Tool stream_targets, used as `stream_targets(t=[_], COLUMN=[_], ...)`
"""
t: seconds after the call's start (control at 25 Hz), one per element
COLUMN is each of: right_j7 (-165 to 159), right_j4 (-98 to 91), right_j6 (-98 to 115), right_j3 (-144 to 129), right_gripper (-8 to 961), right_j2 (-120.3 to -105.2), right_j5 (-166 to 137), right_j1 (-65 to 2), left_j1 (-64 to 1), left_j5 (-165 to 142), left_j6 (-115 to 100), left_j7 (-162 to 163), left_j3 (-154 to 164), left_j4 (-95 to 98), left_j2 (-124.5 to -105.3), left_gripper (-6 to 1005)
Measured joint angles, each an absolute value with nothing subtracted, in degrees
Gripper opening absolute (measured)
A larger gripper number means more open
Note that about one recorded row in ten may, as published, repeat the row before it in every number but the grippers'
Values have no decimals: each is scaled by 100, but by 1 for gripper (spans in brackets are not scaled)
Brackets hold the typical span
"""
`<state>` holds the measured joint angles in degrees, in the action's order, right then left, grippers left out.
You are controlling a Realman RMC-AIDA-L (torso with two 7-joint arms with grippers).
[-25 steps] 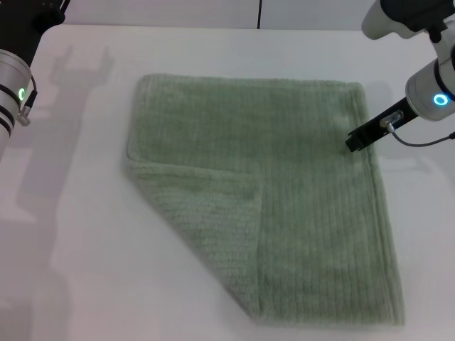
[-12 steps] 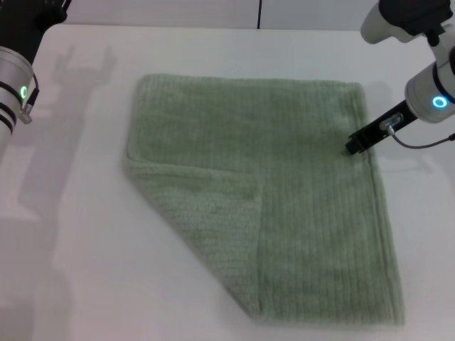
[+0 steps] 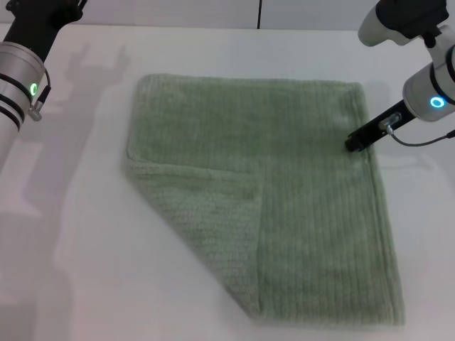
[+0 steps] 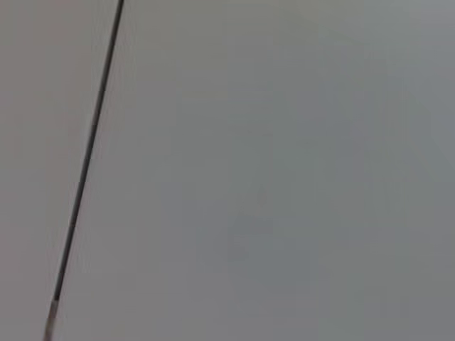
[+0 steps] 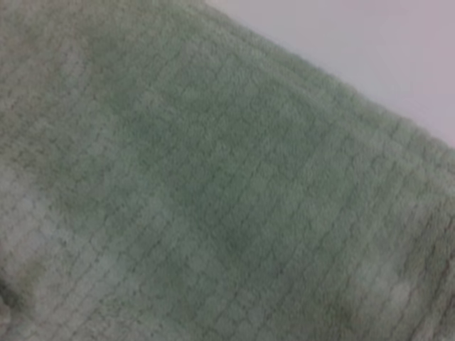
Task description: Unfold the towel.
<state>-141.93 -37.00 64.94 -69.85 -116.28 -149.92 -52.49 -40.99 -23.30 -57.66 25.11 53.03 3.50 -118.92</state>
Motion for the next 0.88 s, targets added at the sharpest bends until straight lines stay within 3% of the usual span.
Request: stream_targets(t=[0.2, 0.68, 0.88], right_j7=[-14174, -14134, -14037], right_j4=[-3674, -2959, -2936], right_j6=[6469, 6127, 6120], right_j3=[-6983, -6984, -6986], right_gripper=[-1, -1, 0], right_j2=[-11608, -11383, -11426], right_j5=[-15021, -15163, -15123], right_j1=[-5323, -5795, -5816], left_j1=[-4096, -4095, -4091], left_j5=[-2329, -2328, -2329], left_j6=[-5757, -5756, -5756], left_j7=[2526, 2544, 2547], left_j3=[5310, 5308, 5308], left_j4=[358, 360, 361], left_j2=[-11891, -11894, -11897], left_gripper=[751, 750, 750])
